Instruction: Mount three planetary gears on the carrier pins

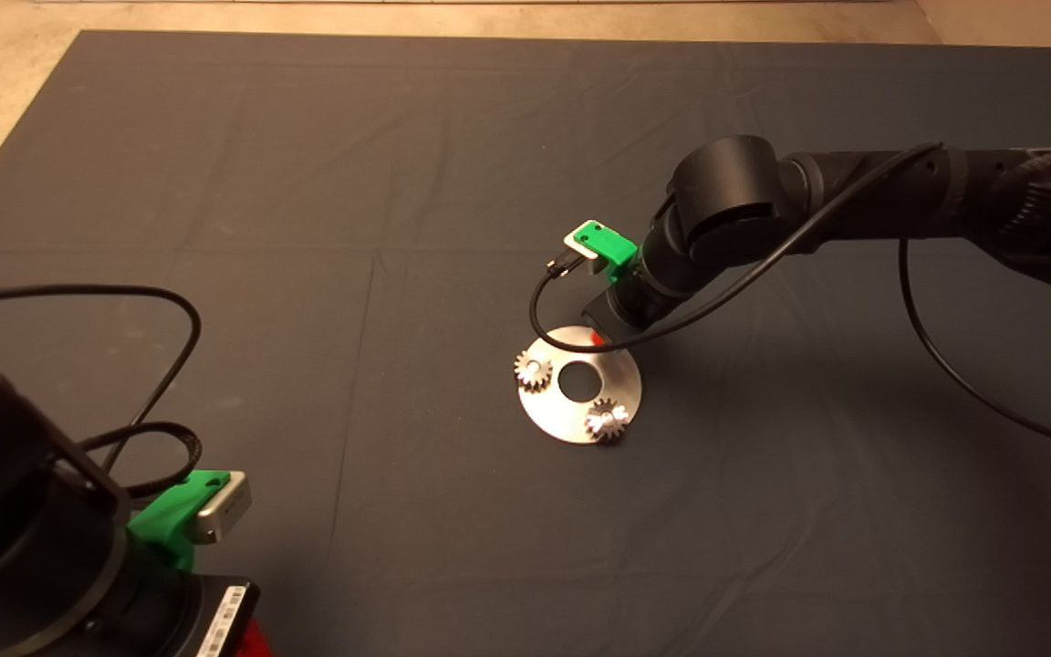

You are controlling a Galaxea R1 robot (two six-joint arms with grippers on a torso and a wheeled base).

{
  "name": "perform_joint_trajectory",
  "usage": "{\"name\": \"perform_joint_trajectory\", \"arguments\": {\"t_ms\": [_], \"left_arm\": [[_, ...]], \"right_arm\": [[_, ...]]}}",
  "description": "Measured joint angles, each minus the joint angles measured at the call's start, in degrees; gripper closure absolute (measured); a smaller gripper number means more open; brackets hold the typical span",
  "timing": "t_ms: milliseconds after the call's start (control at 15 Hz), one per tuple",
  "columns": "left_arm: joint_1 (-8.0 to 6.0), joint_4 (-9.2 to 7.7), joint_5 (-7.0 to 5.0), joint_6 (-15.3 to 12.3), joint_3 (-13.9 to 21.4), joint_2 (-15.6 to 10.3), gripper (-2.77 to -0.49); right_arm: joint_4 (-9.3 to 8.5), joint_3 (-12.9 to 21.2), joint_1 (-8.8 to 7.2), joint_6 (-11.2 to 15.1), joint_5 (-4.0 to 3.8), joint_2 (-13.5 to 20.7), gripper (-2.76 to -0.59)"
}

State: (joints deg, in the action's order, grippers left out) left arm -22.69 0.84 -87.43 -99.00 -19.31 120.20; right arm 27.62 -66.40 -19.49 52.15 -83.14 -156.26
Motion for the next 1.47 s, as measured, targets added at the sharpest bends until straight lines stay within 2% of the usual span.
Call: {"name": "perform_joint_trajectory", "arguments": {"t_ms": [600, 933, 1467], "left_arm": [[0.00, 0.00, 0.00, 0.00, 0.00, 0.00, -1.89], [0.00, 0.00, 0.00, 0.00, 0.00, 0.00, -1.89], [0.00, 0.00, -0.01, 0.00, 0.00, 0.13, -1.89]], "right_arm": [[0.02, -0.05, -0.02, 0.00, 0.04, -0.27, -1.07], [0.08, -0.40, -0.18, 0.20, 0.62, -0.30, -1.07], [0.10, -0.51, -0.16, 1.07, 0.65, -1.21, -1.07]]}}
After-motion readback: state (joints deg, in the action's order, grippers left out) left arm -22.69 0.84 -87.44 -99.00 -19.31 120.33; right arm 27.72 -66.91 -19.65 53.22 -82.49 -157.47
